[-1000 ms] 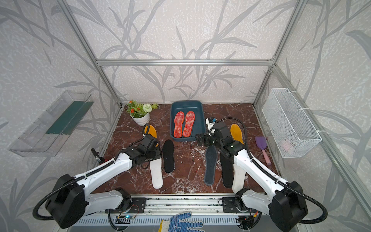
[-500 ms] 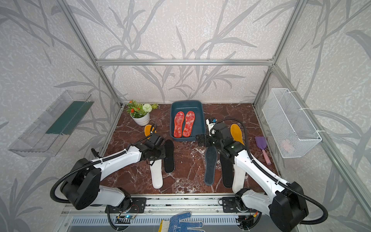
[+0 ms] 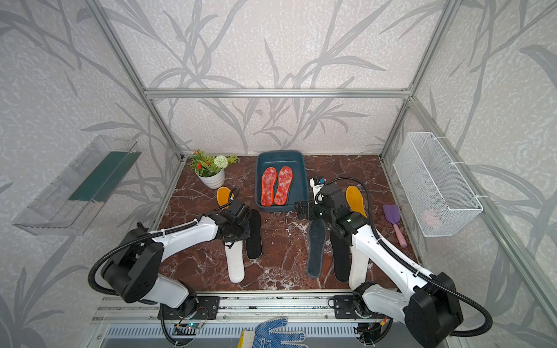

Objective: Put the insoles into the storage box
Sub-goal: Pick up the insole from the center of the board.

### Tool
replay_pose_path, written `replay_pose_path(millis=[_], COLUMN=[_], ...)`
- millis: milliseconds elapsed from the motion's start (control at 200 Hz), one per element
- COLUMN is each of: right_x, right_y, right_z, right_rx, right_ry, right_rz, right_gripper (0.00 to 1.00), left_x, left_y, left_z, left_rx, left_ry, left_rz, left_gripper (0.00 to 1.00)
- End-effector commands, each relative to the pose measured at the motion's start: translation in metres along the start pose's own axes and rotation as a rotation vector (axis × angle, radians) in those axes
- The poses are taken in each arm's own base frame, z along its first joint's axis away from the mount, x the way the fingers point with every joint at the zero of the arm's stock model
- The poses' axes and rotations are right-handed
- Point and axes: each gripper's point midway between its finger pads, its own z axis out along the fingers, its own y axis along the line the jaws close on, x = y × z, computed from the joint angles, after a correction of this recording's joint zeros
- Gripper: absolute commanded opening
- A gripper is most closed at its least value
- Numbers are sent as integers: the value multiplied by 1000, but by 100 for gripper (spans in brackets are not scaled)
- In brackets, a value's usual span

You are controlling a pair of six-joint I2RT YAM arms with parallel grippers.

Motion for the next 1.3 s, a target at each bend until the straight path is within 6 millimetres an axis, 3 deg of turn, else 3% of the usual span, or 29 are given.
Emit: replay_pose_path(millis=[0, 355, 455, 580, 695, 1010, 1295], right_x=[0, 0, 1, 0, -1, -2, -1], right_y=[-2, -4, -4, -3, -3, 0, 7], right_z=[-4, -4, -4, -5, -7, -12, -7], right_rx=[14, 21, 23, 21, 24, 10, -31], right_ry=[-6, -6, -3, -4, -6, -8, 12], right_rz=[-15, -16, -16, -17, -20, -24, -18], right_gripper=[99, 99, 99, 99, 99, 99, 99], left_x=[-7, -4, -5, -9, -12, -26, -20], left_y=[-7, -7, -9, -11, -11, -5, 13], left_z=[1, 11, 11, 7, 0, -46, -97], left_rx=[17, 5, 12, 19, 18, 57, 176], left_ry=[-4, 25, 23, 11, -7, -158, -353], left_rz=[-10, -13, -13, -13, -6, 3, 20], left_gripper=[26, 21, 15, 0, 0, 0, 0])
